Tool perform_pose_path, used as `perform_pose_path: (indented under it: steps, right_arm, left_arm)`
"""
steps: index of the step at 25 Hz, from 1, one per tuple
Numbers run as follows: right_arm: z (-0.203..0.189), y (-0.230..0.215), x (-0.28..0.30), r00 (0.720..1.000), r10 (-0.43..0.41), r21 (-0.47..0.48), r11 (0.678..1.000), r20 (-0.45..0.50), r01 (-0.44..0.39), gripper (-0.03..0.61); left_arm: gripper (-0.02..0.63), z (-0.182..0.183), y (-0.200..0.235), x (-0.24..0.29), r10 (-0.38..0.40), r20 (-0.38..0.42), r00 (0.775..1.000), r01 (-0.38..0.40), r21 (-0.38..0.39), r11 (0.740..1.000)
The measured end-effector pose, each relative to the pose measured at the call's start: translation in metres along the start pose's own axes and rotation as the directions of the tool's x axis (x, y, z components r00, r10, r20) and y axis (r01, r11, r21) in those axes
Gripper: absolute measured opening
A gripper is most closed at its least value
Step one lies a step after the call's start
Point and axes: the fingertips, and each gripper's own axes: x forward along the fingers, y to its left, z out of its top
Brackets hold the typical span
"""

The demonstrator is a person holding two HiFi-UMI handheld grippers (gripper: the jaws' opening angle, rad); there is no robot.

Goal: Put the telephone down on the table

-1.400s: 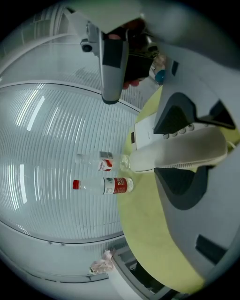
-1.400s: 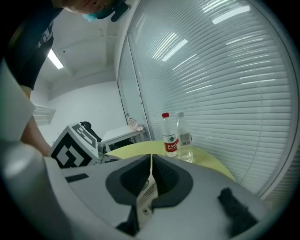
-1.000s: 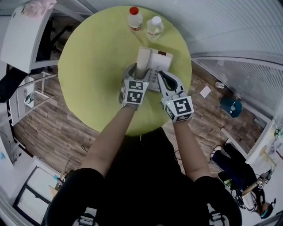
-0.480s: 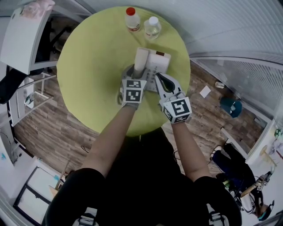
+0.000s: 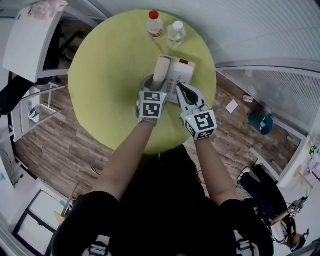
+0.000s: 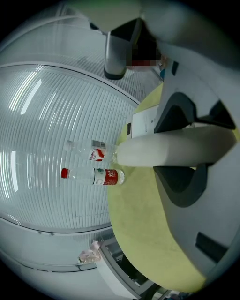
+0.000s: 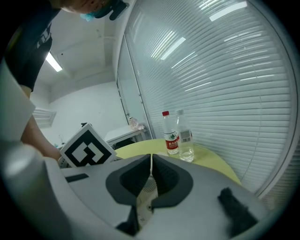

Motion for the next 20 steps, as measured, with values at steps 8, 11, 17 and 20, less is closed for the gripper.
perform_pose_path:
  steps: [8, 11, 17, 20]
  right_arm:
    - [0.013, 0.025, -0.001, 1.000, -0.003, -0.023, 1.000, 0.016, 0.004, 0.020]
    - [0.015, 0.031, 0.000, 1.000, -0.007, -0.031, 0.999, 0.021, 0.008, 0.020]
    - [0.024, 0.052, 0.004, 1.000, -0.008, -0.050, 0.999, 0.029, 0.010, 0.020]
    - [0.026, 0.066, 0.005, 1.000, -0.006, -0.065, 0.998, 0.030, 0.008, 0.020]
  left_arm:
    - [0.221, 0.008, 0.003, -0.030, -0.013, 0.035, 0.999, 0.013, -0.006, 1.000]
    - [0.221, 0.008, 0.007, -0.039, -0.012, 0.043, 0.999, 0.012, -0.003, 1.000]
    - [0.221, 0.008, 0.022, -0.062, -0.007, 0.058, 0.998, 0.007, -0.004, 1.000]
    - [0.221, 0.006, 0.031, -0.076, -0.004, 0.067, 0.998, 0.005, -0.008, 1.000]
